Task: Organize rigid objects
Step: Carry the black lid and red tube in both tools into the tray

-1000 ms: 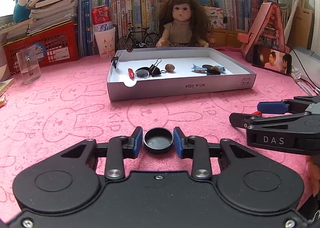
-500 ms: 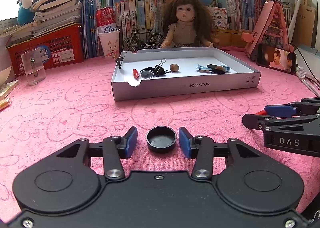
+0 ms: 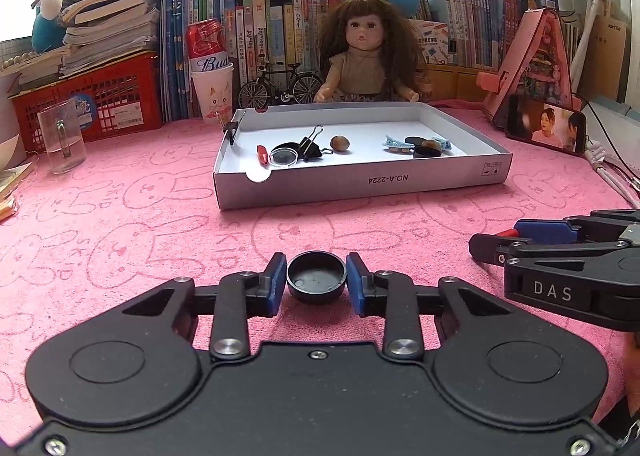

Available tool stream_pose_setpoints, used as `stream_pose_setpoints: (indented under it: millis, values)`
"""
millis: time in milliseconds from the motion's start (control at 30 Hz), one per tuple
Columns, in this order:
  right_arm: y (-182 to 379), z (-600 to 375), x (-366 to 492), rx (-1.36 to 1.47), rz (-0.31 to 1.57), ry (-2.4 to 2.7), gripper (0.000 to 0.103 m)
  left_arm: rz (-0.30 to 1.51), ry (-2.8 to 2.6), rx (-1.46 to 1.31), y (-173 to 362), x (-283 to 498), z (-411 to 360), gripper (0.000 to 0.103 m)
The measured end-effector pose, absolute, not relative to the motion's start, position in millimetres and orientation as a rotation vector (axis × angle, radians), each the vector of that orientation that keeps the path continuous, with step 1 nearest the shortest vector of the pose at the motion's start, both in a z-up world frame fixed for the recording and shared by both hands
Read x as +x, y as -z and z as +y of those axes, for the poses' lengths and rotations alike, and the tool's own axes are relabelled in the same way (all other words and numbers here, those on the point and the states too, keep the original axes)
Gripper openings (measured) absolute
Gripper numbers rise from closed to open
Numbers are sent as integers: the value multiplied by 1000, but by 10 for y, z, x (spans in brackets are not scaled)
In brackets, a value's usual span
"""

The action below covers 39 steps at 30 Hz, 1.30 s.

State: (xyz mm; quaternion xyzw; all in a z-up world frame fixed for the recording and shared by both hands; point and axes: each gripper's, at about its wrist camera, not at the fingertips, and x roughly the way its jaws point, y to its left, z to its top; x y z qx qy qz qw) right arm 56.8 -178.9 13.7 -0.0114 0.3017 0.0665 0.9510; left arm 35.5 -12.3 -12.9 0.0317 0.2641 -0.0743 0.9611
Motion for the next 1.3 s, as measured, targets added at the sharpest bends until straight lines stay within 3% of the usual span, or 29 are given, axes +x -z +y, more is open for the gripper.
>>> stream_pose_setpoints:
  millis: [1300]
  values:
    - [-377, -1936, 997, 15, 597, -65, 50, 532, 138, 11, -177, 830, -182, 30]
